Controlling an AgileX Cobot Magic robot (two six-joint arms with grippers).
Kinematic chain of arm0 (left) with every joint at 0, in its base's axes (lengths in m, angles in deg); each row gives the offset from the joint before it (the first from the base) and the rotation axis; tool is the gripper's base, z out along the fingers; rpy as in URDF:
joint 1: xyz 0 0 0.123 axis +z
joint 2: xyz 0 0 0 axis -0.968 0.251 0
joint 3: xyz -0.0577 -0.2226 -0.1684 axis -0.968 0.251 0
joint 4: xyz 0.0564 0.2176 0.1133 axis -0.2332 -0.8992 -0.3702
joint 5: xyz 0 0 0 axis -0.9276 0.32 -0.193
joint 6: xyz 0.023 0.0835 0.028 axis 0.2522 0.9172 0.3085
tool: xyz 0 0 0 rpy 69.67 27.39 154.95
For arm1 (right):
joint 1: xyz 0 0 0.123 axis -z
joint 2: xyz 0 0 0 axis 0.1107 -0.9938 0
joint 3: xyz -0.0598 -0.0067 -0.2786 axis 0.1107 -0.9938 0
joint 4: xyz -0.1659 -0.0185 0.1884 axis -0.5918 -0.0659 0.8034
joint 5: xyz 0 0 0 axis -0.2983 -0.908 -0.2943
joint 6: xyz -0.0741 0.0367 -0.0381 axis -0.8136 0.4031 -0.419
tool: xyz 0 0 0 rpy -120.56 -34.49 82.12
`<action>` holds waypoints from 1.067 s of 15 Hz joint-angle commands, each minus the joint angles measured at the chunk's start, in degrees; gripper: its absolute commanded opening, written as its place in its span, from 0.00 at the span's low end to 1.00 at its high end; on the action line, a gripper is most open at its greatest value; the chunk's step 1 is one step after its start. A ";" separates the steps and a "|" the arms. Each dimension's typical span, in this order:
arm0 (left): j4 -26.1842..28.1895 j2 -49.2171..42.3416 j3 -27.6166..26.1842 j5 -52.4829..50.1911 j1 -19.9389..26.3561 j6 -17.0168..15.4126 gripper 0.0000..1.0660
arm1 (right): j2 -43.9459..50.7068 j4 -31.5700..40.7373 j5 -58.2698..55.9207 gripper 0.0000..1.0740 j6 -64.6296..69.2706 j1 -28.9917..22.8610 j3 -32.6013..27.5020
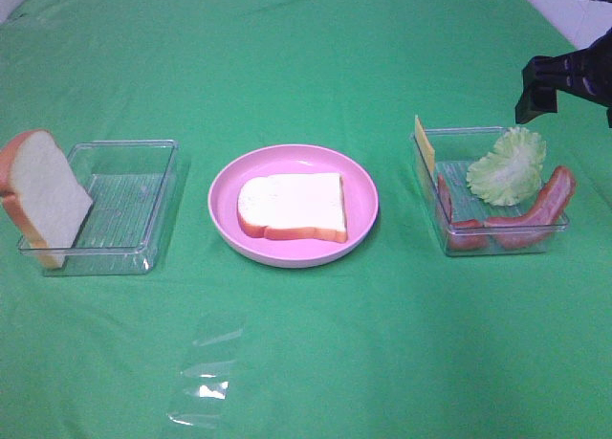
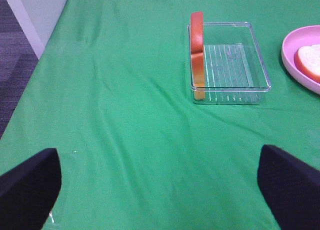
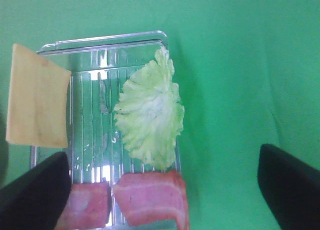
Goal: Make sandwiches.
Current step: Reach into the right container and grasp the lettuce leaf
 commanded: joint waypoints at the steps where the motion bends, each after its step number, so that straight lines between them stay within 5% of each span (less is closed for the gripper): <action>1: 0.00 -0.86 0.17 -0.40 0.11 0.00 0.94 | -4.58 0.00 -0.23 0.91 -0.69 0.29 3.27; 6: 0.00 -0.86 0.17 -0.40 0.11 0.00 0.94 | -11.80 0.00 2.46 0.89 -2.01 0.29 5.61; 10: 0.00 -0.86 0.17 -0.40 0.11 0.00 0.94 | -16.84 0.00 4.01 0.75 -2.01 0.29 8.54; 16: 0.00 -0.86 0.17 -0.40 0.11 0.00 0.94 | -18.39 0.92 6.47 0.11 -1.43 0.29 8.54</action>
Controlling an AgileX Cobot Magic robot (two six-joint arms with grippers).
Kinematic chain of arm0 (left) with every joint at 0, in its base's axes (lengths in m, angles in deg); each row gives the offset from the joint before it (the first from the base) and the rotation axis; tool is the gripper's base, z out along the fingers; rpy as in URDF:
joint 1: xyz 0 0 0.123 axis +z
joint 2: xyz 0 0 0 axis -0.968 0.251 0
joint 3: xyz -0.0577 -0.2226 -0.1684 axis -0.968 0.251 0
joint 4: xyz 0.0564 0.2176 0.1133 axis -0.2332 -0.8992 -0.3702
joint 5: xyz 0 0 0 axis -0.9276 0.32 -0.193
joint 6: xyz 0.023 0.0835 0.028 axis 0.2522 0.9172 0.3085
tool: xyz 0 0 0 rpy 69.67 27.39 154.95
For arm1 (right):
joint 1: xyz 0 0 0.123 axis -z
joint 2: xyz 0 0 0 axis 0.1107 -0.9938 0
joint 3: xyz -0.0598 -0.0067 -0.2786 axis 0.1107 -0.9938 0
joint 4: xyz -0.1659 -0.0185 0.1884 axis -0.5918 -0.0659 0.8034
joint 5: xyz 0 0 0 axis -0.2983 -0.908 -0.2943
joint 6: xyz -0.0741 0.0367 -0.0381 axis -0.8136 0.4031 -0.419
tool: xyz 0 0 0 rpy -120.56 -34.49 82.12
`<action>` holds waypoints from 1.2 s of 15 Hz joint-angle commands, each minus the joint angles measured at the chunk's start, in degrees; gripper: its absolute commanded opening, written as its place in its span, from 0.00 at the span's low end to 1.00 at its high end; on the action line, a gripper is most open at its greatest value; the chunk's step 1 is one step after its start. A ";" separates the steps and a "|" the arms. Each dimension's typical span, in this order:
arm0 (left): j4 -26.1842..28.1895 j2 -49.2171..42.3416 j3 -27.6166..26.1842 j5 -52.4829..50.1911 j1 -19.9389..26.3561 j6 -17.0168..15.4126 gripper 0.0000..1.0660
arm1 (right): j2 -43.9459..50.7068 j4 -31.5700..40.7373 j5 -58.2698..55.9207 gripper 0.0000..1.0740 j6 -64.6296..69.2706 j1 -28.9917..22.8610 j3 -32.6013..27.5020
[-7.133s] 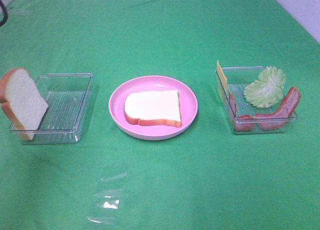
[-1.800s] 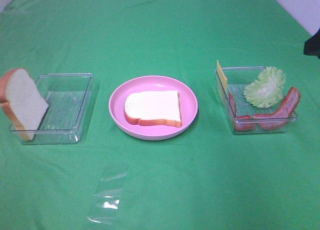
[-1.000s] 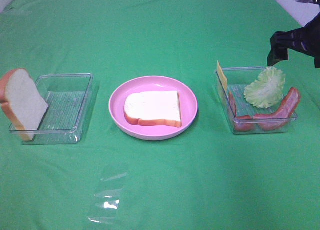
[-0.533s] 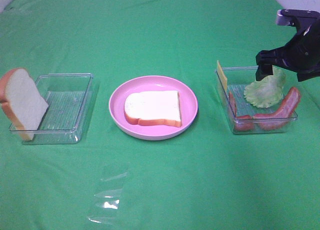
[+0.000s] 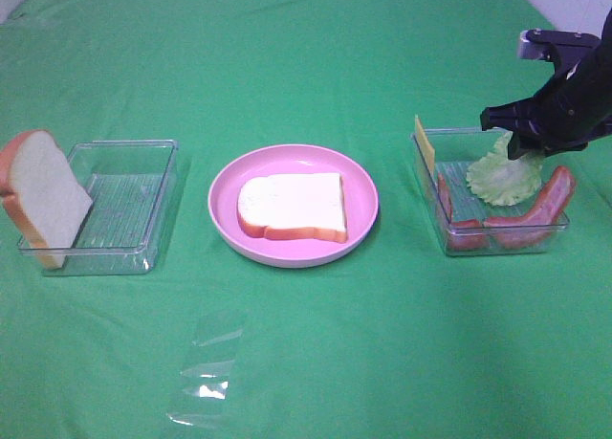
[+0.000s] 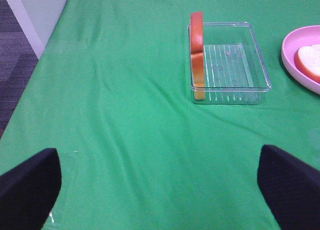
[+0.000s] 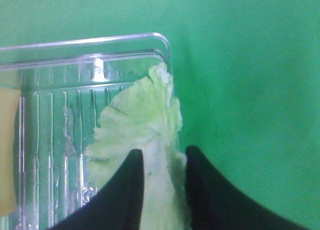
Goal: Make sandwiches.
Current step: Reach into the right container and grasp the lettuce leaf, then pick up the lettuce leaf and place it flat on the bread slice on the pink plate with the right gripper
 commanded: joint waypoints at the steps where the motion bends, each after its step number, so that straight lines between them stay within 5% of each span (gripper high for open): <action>1: 0.00 -0.86 0.17 -0.40 0.11 0.00 0.94 | -0.23 0.23 0.86 0.10 0.06 0.29 0.34; 3: 0.00 -0.86 0.17 -0.40 0.11 0.00 0.94 | -0.23 0.00 0.74 0.00 -0.06 0.29 0.34; 13: 0.00 -0.86 0.17 -0.40 0.11 0.00 0.94 | 8.71 2.58 -2.01 0.00 -0.29 0.29 0.34; 18: 0.00 -0.86 0.17 -0.40 0.11 0.00 0.94 | 16.44 3.38 -2.86 0.00 -0.46 -7.79 0.34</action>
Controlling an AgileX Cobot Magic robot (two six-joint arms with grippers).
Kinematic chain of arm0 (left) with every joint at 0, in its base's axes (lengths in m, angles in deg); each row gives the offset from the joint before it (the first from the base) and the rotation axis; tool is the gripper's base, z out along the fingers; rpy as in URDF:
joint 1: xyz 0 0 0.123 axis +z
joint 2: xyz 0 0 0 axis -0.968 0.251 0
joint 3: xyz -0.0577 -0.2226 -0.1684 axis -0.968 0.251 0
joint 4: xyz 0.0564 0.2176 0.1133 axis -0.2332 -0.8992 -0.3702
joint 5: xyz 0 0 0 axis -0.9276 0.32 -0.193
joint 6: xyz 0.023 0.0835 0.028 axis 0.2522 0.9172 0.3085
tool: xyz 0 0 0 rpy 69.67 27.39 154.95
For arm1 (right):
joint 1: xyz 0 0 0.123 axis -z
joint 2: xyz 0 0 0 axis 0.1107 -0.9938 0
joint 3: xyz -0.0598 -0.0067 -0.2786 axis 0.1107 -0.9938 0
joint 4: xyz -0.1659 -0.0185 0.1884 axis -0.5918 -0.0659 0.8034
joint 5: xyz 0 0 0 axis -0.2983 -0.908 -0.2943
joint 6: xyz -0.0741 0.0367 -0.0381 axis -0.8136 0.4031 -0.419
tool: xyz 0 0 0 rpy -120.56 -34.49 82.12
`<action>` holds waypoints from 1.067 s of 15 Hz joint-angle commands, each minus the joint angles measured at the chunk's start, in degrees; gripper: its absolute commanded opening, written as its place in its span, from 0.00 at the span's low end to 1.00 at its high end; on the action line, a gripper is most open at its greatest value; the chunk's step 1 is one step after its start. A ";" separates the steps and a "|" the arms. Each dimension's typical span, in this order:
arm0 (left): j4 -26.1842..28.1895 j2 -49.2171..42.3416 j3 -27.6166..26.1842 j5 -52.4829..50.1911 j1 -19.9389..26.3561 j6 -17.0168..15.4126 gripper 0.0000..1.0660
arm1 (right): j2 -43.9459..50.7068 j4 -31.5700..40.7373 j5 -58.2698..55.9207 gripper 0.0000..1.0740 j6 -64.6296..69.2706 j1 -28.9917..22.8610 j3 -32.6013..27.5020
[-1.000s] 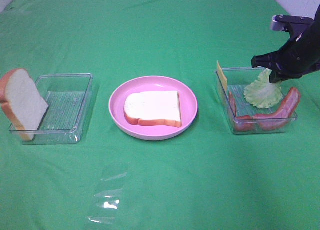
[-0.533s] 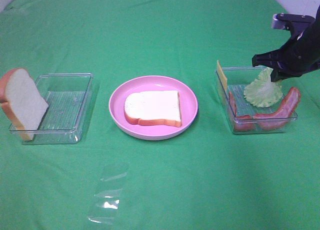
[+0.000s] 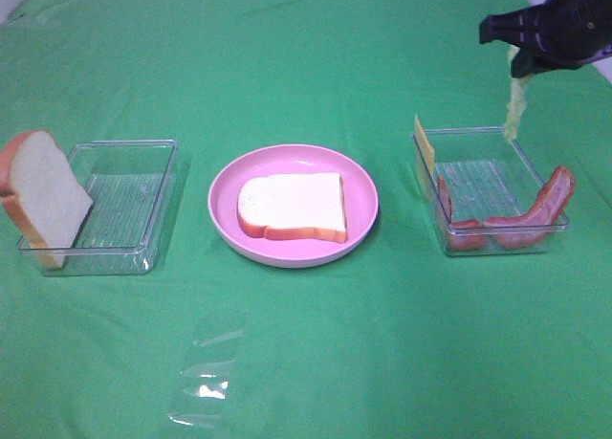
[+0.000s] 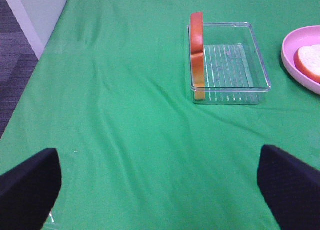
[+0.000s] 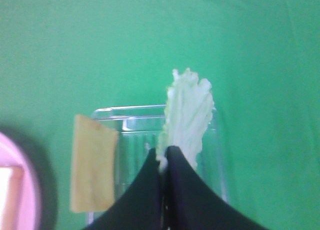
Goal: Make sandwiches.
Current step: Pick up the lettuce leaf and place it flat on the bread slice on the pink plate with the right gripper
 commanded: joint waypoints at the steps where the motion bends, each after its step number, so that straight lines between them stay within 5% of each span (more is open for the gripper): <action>1: 0.00 -0.86 0.17 -0.40 0.11 0.00 0.94 | 2.69 0.52 -0.63 0.00 -0.46 -7.33 0.29; 6: 0.00 -0.86 0.17 -0.40 0.11 0.00 0.94 | 1.83 4.18 1.09 0.00 -0.46 -23.61 0.29; 16: 0.00 -0.86 0.17 -0.40 0.11 0.00 0.94 | -9.17 18.45 9.34 0.00 -1.15 -27.16 0.29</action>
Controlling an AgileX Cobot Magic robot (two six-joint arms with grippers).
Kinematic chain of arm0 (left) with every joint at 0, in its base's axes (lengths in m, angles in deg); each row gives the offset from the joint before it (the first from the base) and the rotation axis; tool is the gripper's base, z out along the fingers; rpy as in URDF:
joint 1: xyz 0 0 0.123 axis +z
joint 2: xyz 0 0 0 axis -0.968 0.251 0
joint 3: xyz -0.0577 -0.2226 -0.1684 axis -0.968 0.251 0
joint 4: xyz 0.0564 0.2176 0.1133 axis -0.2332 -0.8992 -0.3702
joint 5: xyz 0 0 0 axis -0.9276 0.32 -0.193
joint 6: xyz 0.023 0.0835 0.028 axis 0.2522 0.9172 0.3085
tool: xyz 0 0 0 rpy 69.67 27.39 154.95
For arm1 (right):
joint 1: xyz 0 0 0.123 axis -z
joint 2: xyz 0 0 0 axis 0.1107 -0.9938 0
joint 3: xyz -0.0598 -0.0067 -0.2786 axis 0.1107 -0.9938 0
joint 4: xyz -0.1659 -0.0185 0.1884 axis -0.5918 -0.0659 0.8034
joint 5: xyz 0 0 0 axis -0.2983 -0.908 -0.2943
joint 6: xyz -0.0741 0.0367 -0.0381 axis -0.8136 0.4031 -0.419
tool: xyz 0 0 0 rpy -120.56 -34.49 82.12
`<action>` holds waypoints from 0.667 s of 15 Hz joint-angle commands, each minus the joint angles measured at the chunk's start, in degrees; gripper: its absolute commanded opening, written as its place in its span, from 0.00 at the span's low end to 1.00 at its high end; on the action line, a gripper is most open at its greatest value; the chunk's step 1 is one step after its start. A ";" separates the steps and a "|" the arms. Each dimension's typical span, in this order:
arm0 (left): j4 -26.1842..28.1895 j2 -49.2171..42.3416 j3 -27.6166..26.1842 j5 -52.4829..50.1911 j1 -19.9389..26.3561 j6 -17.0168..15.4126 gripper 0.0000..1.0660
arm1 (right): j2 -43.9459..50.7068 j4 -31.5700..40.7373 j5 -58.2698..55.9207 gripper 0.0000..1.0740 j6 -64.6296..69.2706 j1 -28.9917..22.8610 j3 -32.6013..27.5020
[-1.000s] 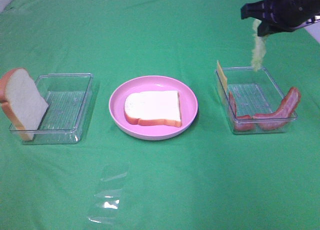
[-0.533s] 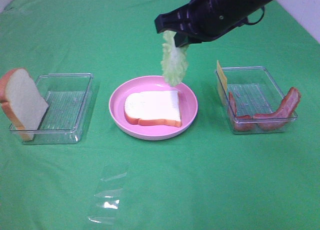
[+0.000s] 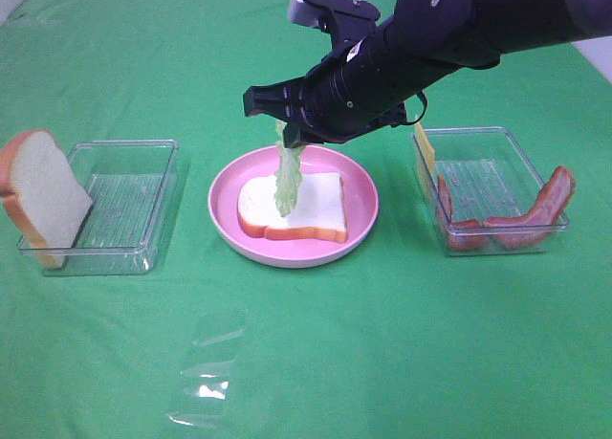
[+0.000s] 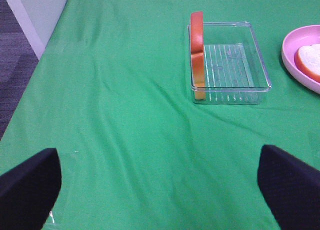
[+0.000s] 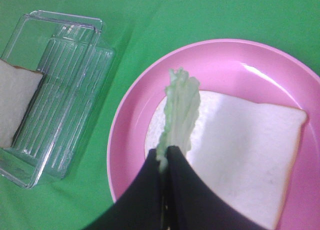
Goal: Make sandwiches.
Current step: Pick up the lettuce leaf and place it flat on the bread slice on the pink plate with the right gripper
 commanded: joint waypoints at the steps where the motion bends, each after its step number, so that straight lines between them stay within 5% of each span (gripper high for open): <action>1: 0.00 -0.86 0.17 -0.40 0.11 0.00 0.94 | -0.11 1.83 1.26 0.00 -0.74 -0.52 0.29; 10: 0.00 -0.86 0.17 -0.40 0.11 0.00 0.94 | -2.35 6.07 7.96 0.00 -1.89 -3.38 0.34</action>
